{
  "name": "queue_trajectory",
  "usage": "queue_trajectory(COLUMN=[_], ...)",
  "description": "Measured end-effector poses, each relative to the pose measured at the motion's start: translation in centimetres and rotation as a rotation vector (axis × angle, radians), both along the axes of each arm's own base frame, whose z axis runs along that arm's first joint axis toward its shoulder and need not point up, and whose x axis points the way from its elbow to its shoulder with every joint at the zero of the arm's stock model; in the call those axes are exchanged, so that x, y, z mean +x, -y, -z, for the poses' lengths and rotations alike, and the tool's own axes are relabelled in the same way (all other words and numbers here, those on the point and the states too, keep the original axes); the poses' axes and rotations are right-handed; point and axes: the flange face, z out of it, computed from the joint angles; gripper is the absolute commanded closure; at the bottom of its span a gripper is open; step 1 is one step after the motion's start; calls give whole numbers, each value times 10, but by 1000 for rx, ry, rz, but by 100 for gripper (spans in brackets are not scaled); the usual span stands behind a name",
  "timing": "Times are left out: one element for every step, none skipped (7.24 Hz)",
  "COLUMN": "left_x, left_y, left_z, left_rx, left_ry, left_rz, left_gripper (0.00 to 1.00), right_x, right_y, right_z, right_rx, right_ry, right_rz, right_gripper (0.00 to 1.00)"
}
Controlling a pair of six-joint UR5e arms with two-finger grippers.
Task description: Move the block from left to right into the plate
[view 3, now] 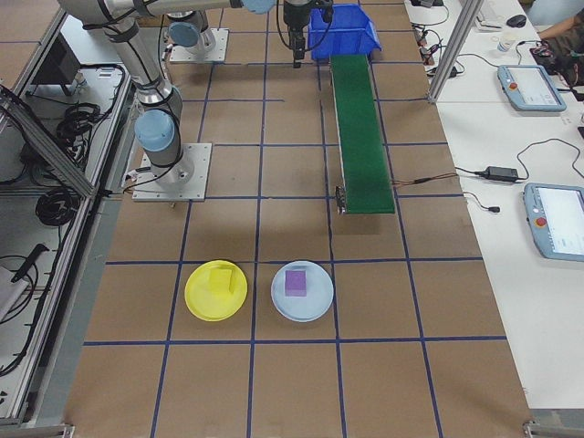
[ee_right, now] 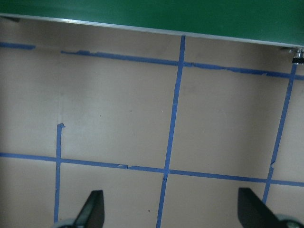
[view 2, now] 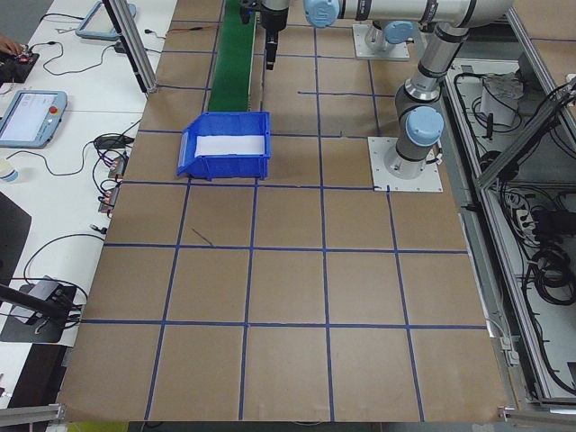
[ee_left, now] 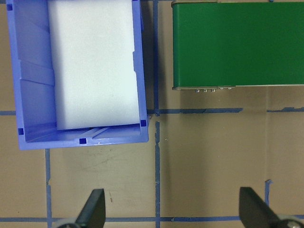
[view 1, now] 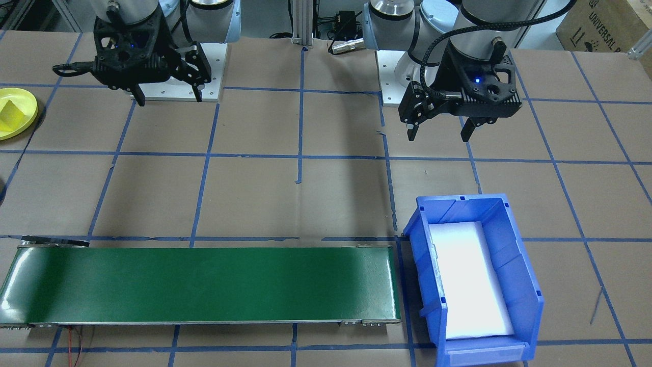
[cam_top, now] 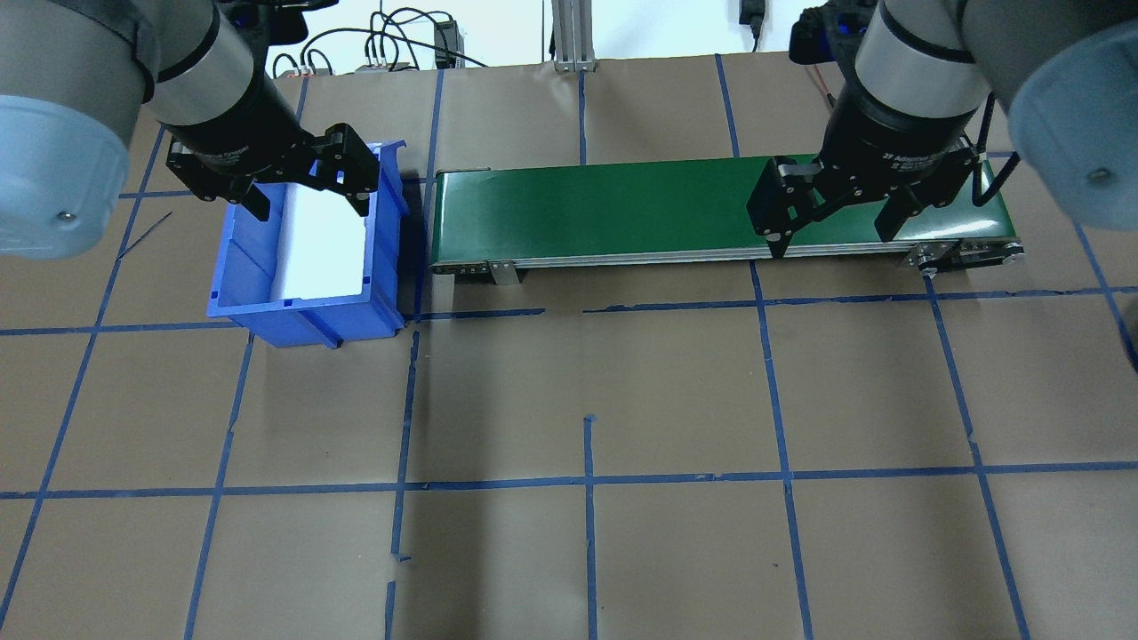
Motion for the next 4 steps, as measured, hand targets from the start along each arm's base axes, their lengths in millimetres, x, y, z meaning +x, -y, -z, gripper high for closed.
queue_trajectory(left_x=[0, 0, 0, 0], left_y=[0, 0, 0, 0], left_z=[0, 0, 0, 0], left_rx=[0, 0, -1, -1], left_ry=[-1, -1, -2, -2], left_rz=[1, 1, 1, 1], left_gripper=[0, 0, 0, 0], right_x=[-7, -11, -13, -14], right_y=[18, 25, 23, 20], right_z=[2, 3, 3, 1], right_rx=[-16, -10, 18, 34], right_ry=[7, 6, 1, -2], right_rz=[21, 32, 37, 40], right_gripper=[0, 0, 0, 0])
